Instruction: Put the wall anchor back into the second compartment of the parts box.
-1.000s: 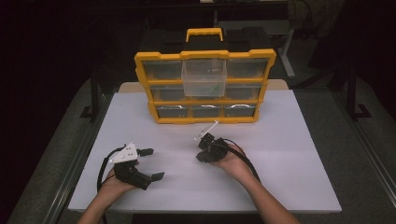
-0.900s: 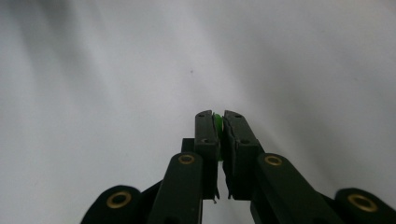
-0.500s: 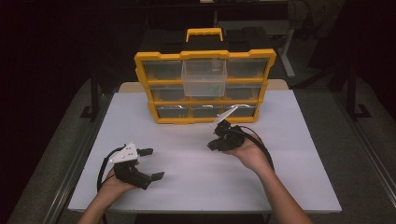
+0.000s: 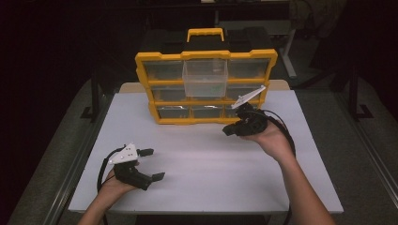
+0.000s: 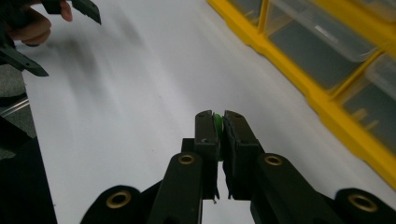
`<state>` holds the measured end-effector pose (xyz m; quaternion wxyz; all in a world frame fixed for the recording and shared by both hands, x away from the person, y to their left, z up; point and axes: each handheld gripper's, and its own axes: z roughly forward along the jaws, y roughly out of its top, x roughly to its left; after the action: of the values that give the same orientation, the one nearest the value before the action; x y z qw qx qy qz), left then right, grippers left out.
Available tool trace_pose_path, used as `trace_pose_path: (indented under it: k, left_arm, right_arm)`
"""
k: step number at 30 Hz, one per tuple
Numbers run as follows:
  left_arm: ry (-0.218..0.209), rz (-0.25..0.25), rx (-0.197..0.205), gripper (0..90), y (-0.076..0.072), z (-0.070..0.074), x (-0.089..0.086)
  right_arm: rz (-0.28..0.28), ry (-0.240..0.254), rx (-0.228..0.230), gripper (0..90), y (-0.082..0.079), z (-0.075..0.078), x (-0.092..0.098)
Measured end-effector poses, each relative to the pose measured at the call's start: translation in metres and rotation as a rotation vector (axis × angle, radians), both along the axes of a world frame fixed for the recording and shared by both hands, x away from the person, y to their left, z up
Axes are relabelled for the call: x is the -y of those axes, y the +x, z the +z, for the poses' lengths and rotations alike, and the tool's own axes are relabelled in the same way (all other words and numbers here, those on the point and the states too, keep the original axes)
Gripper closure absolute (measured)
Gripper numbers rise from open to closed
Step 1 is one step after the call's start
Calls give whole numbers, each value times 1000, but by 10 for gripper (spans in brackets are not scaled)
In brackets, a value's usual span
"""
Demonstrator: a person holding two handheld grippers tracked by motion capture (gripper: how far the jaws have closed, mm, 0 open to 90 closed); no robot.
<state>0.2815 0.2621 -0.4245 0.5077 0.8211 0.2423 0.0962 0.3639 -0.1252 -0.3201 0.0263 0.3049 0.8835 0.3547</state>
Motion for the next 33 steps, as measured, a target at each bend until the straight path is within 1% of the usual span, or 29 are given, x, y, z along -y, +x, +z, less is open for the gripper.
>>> trace_pose_path:
  k: [2,6,9,10,11,12,18,21,30,33]
  left_arm:
    - [4,-4,7,8,1,0,0]
    - [1,-3,6,8,1,0,0]
    - [0,-3,5,7,1,0,0]
    - [-1,-2,5,7,1,0,0]
    - [-8,2,0,7,0,0,1]
    - [-4,0,3,8,0,0,0]
    - [-4,0,0,8,0,0,0]
    - [-4,-2,3,7,0,1,0]
    - [-1,-8,1,8,0,1,0]
    - [-3,-8,0,8,0,1,1]
  right_arm:
    - [-1,1,8,840,2,10,5]
    - [-4,7,12,840,5,28,13]
    - [-8,1,14,840,8,40,16]
    - [-2,-5,28,840,9,44,18]
    - [-2,-1,30,840,10,49,19]
    - [-7,5,24,840,10,54,20]
    - [-5,33,49,840,14,83,27]
    - [-8,48,53,841,16,97,29]
    - [-20,60,102,840,21,135,29]
    - [-17,67,126,840,23,147,28]
